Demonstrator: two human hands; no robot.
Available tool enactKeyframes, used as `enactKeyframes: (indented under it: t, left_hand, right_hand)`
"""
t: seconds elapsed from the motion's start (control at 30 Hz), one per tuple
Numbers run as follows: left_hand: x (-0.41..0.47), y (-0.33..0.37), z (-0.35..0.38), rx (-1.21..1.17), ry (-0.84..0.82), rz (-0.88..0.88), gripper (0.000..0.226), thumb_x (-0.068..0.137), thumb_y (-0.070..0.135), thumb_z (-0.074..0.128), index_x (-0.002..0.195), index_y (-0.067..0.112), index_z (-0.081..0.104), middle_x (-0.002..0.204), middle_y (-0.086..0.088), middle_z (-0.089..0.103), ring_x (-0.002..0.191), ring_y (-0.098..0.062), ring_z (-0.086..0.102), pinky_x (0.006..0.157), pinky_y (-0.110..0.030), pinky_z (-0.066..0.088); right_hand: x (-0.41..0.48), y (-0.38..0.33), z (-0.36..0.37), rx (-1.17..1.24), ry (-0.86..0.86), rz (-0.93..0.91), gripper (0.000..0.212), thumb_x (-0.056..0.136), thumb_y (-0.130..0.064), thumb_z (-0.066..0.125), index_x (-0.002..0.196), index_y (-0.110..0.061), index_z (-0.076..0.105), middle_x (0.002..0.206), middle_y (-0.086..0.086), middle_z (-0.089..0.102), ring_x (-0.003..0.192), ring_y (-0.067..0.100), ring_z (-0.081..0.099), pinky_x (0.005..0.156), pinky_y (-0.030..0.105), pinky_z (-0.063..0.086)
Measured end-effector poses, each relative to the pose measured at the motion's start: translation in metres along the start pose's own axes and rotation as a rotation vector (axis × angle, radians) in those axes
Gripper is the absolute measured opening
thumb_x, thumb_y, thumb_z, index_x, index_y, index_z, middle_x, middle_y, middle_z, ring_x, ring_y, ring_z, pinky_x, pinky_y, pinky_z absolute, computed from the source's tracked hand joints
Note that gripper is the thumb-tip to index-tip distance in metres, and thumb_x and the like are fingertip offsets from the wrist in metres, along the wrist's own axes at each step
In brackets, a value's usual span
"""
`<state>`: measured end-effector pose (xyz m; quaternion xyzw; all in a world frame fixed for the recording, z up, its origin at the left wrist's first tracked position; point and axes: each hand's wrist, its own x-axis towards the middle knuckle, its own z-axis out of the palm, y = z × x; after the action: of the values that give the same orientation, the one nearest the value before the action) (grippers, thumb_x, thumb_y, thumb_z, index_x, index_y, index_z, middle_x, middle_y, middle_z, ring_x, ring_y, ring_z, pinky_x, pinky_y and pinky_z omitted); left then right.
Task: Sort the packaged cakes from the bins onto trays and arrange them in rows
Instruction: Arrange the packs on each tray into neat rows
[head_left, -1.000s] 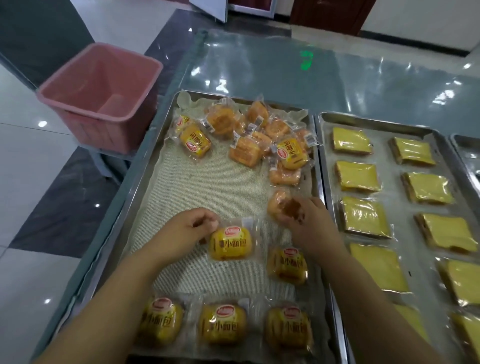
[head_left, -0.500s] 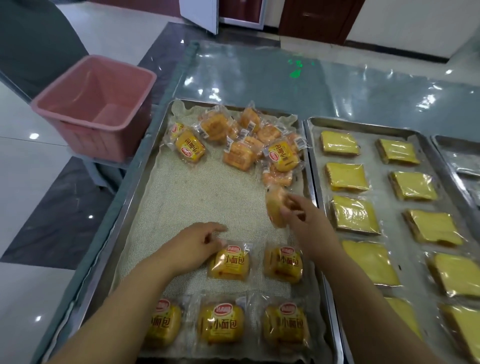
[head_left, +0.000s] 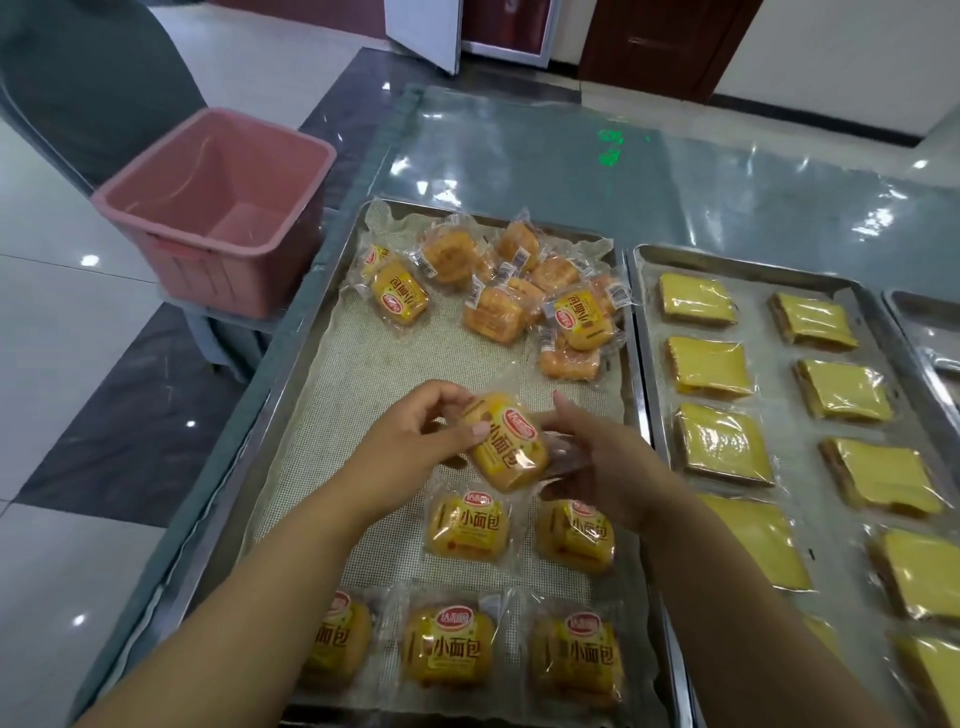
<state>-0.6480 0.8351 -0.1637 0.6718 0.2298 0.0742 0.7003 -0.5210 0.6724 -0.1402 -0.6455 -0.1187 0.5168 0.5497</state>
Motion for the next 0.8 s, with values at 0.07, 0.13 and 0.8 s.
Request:
enactKeyframes:
  t: [0.07, 0.13, 0.8]
  left_hand:
    - [-0.002, -0.002, -0.004, 0.03, 0.042, -0.012, 0.025, 0.081, 0.019, 0.07, 0.103, 0.022, 0.06, 0.108, -0.005, 0.061, 0.091, -0.026, 0.067, 0.075, -0.041, 0.058]
    - [-0.006, -0.003, -0.008, -0.036, 0.073, -0.034, 0.035, 0.081, 0.015, 0.07, 0.111, 0.027, 0.056, 0.109, -0.005, 0.06, 0.088, -0.022, 0.068, 0.07, -0.035, 0.058]
    - [-0.069, -0.04, -0.065, 1.015, 0.296, -0.287, 0.026, 0.086, 0.045, 0.06, 0.087, 0.02, 0.051, 0.093, 0.002, 0.056, 0.086, -0.017, 0.057, 0.071, -0.032, 0.044]
  right_hand:
    - [0.002, 0.004, -0.001, 0.006, -0.015, -0.071, 0.038, 0.084, -0.042, 0.061, 0.103, -0.01, 0.068, 0.083, 0.008, 0.069, 0.073, 0.019, 0.064, 0.065, 0.033, 0.049]
    - [0.004, 0.011, 0.0, -0.082, -0.017, -0.109, 0.026, 0.083, -0.026, 0.067, 0.105, -0.012, 0.068, 0.089, 0.007, 0.07, 0.079, 0.021, 0.065, 0.065, 0.032, 0.051]
    - [0.016, 0.038, 0.021, -0.782, 0.151, -0.155, 0.022, 0.087, -0.033, 0.066, 0.107, -0.028, 0.062, 0.097, -0.014, 0.06, 0.088, 0.002, 0.057, 0.072, 0.022, 0.045]
